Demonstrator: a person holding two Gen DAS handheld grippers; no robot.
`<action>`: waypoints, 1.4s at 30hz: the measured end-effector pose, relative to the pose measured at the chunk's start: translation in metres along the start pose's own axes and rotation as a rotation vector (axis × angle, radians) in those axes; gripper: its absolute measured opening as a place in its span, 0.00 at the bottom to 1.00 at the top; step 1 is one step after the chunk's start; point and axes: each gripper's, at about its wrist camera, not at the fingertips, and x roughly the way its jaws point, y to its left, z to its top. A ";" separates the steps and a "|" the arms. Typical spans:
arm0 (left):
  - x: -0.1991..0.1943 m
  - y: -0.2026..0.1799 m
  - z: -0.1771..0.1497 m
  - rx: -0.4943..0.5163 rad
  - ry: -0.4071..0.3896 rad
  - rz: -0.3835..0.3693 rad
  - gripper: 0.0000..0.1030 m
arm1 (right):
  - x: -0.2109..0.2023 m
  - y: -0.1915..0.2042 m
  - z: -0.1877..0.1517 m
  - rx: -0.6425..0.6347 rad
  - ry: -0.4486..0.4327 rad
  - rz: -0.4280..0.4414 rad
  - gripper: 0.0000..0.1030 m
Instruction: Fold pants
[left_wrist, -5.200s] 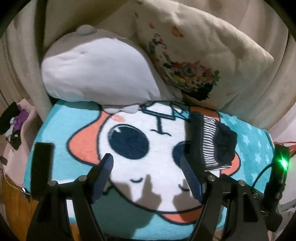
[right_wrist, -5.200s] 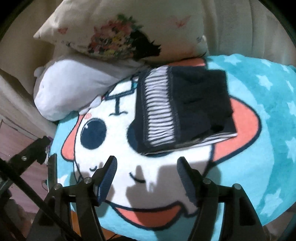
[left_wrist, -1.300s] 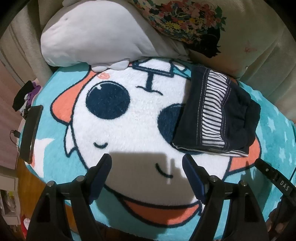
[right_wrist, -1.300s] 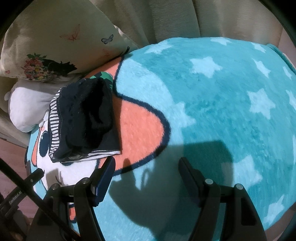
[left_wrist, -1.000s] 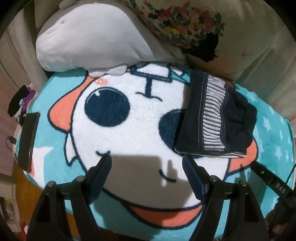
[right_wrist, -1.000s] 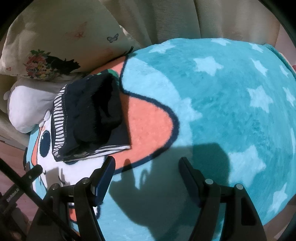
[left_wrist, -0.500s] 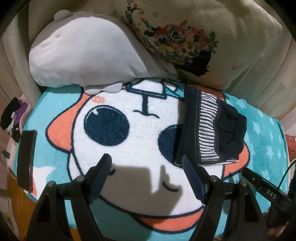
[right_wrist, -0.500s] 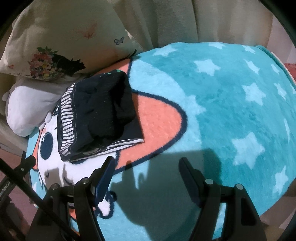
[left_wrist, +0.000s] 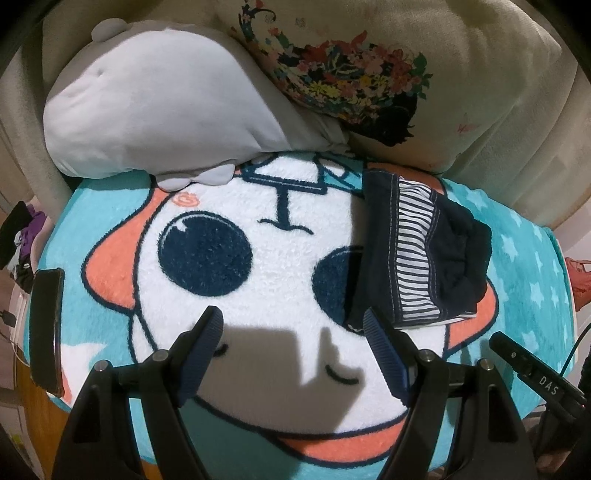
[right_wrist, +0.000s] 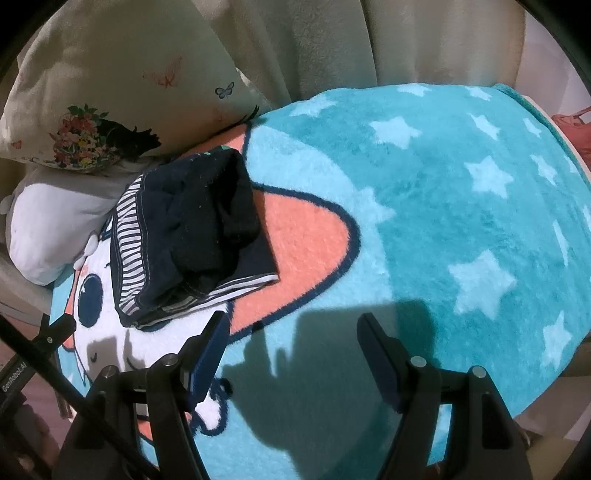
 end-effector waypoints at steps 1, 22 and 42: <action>0.001 0.000 0.000 -0.001 0.003 0.002 0.75 | 0.000 0.000 0.000 0.000 0.000 0.001 0.74; 0.071 -0.025 0.049 -0.028 0.103 -0.168 0.75 | 0.041 0.004 0.071 -0.041 -0.007 0.205 0.78; -0.042 -0.086 0.048 0.114 -0.297 -0.155 1.00 | 0.011 0.015 0.036 -0.232 -0.048 0.095 0.78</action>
